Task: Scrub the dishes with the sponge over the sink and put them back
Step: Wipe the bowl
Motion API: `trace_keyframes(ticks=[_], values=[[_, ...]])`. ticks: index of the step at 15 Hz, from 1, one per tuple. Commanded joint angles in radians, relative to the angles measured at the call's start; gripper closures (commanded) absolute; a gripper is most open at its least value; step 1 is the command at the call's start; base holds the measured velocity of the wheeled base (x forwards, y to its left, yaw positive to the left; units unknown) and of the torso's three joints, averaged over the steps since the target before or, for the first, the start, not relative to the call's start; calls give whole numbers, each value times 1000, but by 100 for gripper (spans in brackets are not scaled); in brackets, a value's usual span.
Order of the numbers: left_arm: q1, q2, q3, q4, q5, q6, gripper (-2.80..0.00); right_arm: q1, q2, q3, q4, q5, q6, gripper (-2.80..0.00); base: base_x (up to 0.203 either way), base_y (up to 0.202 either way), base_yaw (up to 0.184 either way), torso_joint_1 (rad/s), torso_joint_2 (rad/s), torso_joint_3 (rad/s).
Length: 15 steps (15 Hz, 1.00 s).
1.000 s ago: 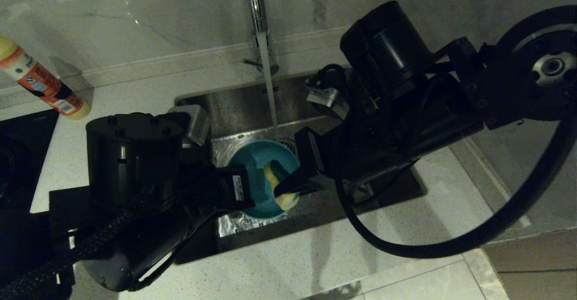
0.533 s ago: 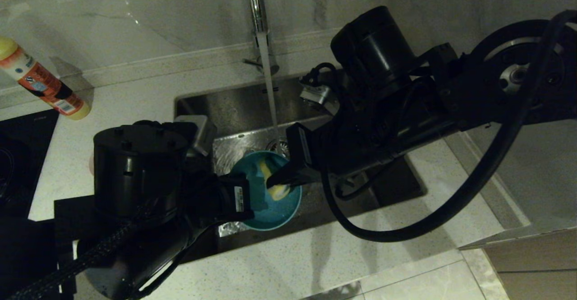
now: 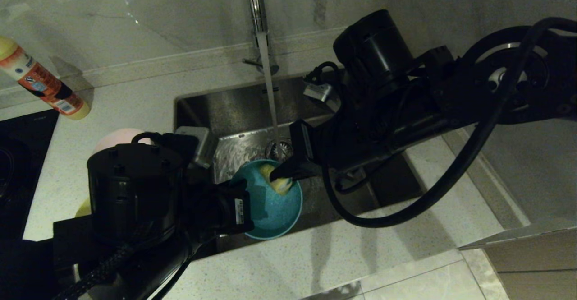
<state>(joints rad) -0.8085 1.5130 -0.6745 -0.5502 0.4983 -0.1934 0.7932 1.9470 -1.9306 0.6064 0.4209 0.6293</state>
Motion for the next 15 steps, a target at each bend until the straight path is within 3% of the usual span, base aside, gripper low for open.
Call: trace_keyframes(ticks=[1, 7, 15], values=[[0, -7, 15, -7, 3, -1, 0, -19, -13, 1, 7, 3, 3, 0, 0, 0, 0, 0, 0, 0], [3, -16, 35, -17, 8, -3, 0, -23, -48, 1, 42, 3, 3, 0, 0, 0, 0, 0, 0, 0], [4, -16, 4, -19, 35, -1, 0, 46, -79, 15, 114, 3, 6, 0, 0, 0, 0, 0, 0, 0]])
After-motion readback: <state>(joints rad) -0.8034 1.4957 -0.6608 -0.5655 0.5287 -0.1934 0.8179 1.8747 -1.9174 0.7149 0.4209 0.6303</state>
